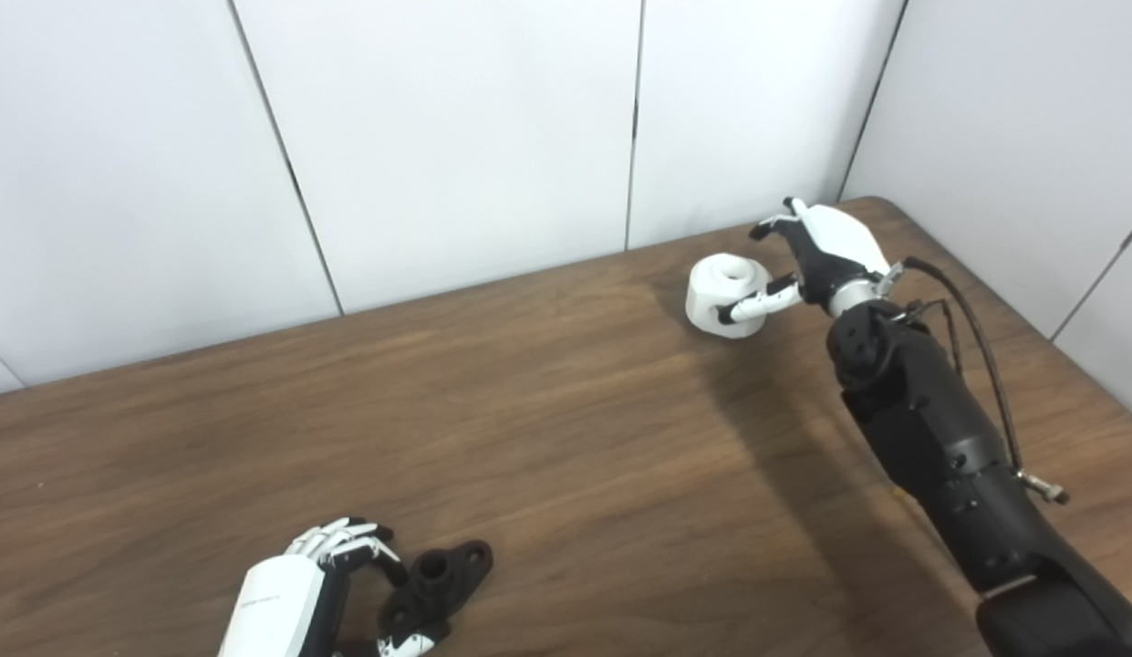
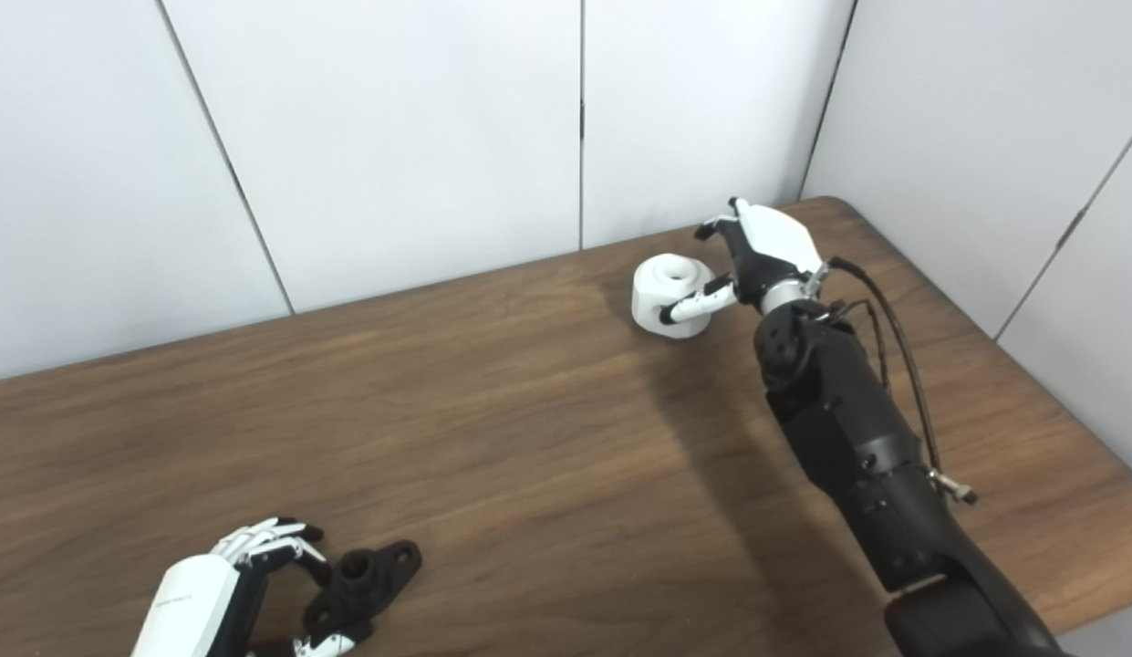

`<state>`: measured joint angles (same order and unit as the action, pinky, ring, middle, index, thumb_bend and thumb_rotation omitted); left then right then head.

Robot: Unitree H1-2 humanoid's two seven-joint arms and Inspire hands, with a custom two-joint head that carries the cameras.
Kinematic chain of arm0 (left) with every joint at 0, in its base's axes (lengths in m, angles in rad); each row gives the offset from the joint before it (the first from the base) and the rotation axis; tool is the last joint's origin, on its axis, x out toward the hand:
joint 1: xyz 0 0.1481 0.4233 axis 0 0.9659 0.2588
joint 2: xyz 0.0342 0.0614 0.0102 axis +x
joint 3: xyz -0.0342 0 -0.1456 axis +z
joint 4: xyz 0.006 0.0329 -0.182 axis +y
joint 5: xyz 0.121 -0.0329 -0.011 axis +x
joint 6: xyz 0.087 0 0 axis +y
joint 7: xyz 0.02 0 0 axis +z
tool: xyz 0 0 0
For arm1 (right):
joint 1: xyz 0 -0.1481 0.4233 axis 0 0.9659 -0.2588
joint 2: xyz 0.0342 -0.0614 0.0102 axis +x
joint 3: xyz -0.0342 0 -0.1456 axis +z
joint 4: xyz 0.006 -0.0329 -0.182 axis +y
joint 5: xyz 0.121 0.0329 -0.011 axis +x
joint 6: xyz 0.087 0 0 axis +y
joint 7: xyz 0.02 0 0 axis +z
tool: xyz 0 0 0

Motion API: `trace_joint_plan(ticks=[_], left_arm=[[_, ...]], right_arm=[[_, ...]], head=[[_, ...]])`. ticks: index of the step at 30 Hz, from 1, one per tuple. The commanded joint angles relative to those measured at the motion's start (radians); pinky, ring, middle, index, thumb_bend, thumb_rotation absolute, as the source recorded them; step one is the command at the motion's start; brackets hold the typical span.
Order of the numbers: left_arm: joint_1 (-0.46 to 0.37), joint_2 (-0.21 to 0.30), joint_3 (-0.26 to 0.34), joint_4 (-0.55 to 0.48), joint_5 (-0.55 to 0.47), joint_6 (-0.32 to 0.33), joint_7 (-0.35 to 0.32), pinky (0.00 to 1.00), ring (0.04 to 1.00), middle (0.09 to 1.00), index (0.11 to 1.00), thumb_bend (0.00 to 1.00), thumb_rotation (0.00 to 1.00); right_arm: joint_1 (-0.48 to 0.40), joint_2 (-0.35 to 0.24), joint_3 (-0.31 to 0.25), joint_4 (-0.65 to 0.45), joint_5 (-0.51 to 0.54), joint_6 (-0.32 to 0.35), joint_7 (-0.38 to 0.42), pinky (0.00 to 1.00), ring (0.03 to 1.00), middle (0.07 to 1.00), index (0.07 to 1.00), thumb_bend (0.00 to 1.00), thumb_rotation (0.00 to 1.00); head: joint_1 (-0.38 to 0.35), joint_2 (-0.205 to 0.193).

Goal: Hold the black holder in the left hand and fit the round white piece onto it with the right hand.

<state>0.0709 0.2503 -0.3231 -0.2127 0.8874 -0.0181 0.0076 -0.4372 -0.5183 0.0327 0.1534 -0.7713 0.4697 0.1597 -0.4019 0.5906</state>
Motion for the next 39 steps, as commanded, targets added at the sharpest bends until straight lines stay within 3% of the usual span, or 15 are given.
trace_joint_plan(ticks=[1,16,29,37,39], left_arm=[[0.003,0.008,0.007,-0.005,0.015,0.006,-0.004,0.83,0.824,0.743,0.486,0.52,0.04],[0.001,0.005,0.008,-0.005,0.019,0.004,-0.003,0.83,0.823,0.741,0.485,0.52,0.04],[0.002,0.004,0.009,-0.017,0.021,0.017,-0.021,0.84,0.828,0.747,0.486,0.52,0.04],[0.002,0.001,0.011,-0.019,0.023,0.014,-0.018,0.83,0.821,0.743,0.485,0.52,0.04],[0.001,0.0,0.012,-0.017,0.02,0.01,-0.014,0.83,0.82,0.742,0.485,0.52,0.04]], right_arm=[[-0.048,-0.041,-0.001,-0.015,-0.008,-0.007,-0.024,1.0,1.0,0.979,0.75,0.98,0.35],[-0.036,-0.045,0.004,-0.008,0.011,-0.018,-0.043,1.0,1.0,0.958,0.67,0.93,0.33],[-0.027,-0.049,0.002,-0.016,0.022,-0.009,-0.047,1.0,1.0,0.95,0.656,0.92,0.31],[-0.023,-0.053,0.0,-0.006,0.047,-0.032,-0.069,1.0,1.0,0.926,0.628,0.91,0.29],[-0.021,-0.057,-0.001,0.001,0.061,-0.05,-0.076,1.0,1.0,0.906,0.584,0.88,0.25]], head=[[-0.002,0.0],[0.002,0.003],[0.001,0.004],[-0.001,0.007],[-0.001,0.007]])
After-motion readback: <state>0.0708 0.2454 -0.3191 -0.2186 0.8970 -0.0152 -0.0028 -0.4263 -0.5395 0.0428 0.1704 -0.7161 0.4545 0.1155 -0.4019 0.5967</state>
